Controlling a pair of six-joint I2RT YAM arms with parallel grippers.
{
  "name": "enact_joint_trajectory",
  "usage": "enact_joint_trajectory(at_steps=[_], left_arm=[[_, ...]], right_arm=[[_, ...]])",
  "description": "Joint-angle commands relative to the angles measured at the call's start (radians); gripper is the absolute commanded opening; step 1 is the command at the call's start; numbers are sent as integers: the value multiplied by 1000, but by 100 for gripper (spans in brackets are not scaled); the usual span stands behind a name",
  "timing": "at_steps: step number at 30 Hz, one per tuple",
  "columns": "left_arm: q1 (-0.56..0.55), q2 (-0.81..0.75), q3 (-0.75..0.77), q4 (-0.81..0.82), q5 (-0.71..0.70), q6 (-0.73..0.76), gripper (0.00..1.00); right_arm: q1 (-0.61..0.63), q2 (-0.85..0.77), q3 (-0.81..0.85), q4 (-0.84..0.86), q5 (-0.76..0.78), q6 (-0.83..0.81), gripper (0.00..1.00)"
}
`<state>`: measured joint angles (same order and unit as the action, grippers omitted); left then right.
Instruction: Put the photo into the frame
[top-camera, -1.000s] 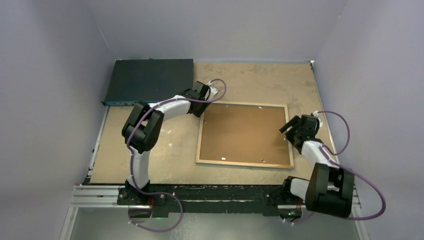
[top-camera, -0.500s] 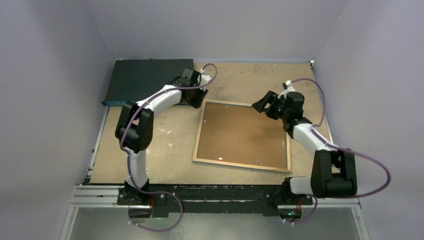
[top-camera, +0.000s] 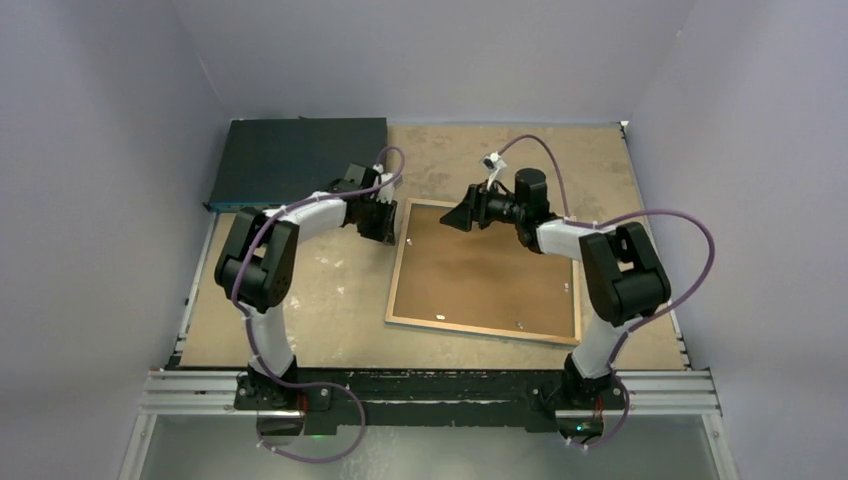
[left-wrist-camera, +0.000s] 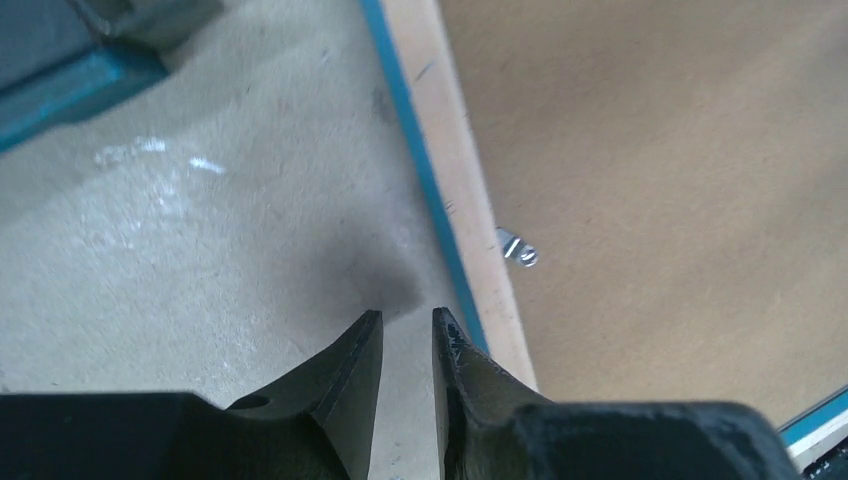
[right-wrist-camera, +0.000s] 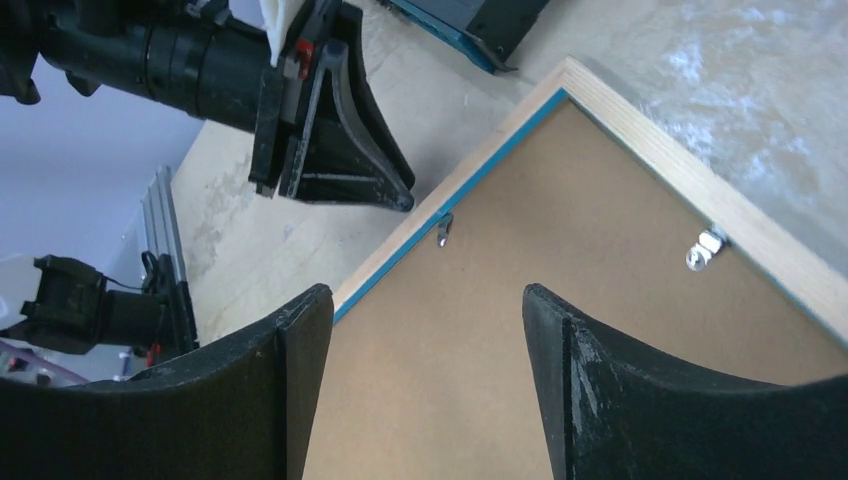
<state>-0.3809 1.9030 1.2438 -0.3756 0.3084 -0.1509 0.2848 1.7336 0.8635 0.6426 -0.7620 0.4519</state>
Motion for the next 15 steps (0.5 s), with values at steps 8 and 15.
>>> enact_joint_trajectory(at_steps=[8, 15], left_arm=[[83, -102, -125, 189, 159, -141, 21], [113, -114, -156, 225, 315, -158, 25]], right_arm=[[68, 257, 305, -59, -157, -140, 68], [126, 298, 343, -151, -128, -224, 66]])
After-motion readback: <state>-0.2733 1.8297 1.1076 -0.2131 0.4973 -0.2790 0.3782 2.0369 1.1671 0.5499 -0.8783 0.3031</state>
